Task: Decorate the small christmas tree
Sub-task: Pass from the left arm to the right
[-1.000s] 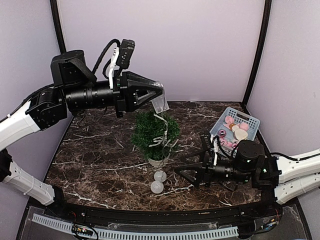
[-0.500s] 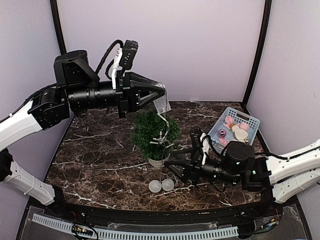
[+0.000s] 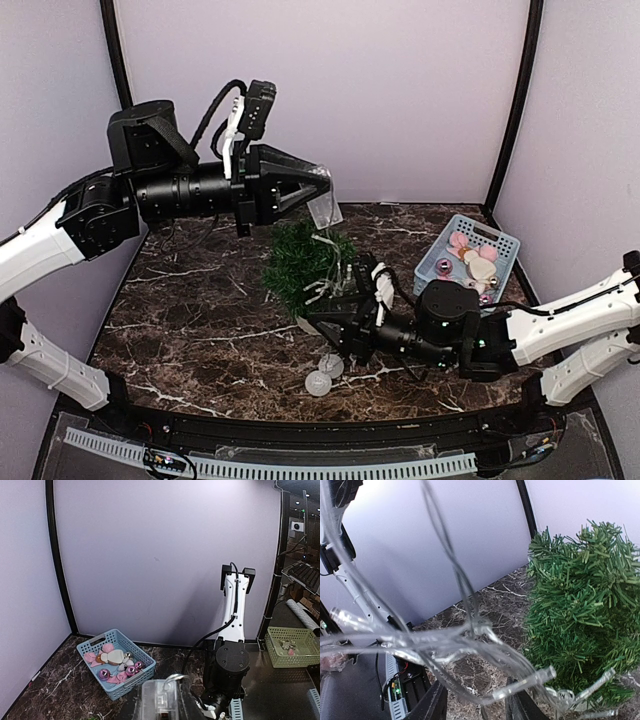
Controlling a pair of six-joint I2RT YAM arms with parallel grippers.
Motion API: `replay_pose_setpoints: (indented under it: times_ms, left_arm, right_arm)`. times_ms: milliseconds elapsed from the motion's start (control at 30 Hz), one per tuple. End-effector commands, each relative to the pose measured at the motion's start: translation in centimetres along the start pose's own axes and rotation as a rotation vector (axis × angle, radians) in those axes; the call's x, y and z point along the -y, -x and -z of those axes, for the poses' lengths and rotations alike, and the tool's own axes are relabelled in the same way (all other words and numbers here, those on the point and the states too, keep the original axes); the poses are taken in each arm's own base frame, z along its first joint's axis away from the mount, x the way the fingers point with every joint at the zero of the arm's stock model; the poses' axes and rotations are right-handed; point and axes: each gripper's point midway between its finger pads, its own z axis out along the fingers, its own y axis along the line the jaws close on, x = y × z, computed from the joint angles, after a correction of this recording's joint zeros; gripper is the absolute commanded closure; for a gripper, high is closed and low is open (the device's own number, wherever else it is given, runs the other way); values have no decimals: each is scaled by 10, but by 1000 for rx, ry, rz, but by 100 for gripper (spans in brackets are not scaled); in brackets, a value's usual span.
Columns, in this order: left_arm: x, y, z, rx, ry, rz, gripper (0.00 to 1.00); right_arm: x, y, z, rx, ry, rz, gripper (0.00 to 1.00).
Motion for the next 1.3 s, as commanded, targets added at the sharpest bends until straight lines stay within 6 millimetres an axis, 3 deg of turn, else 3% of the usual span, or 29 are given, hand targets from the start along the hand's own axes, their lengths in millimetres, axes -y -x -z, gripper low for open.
replay_pose_setpoints:
  times_ms: [0,133,367,500,600,867,1267]
  left_arm:
    - [6,28,9,80,-16,-24,93]
    - [1,25,14,70,25,-46,95]
    - [-40,8,51,56,324,-73,97]
    - [-89,-2,89,9,608,-47,100]
    - [-113,-9,109,1,702,-12,100]
    - [-118,0,138,67,773,-4,100]
    - [-119,-16,182,58,905,24,100]
  right_arm:
    - [-7,27,-8,75,-8,5,65]
    - [1,32,-6,83,-64,-17,99]
    - [12,52,28,115,-106,-41,100]
    - [27,59,51,118,-178,-28,100]
    - [39,65,65,110,-239,-4,100]
    - [85,91,100,130,-490,46,100]
    - [143,183,160,231,-823,166,100]
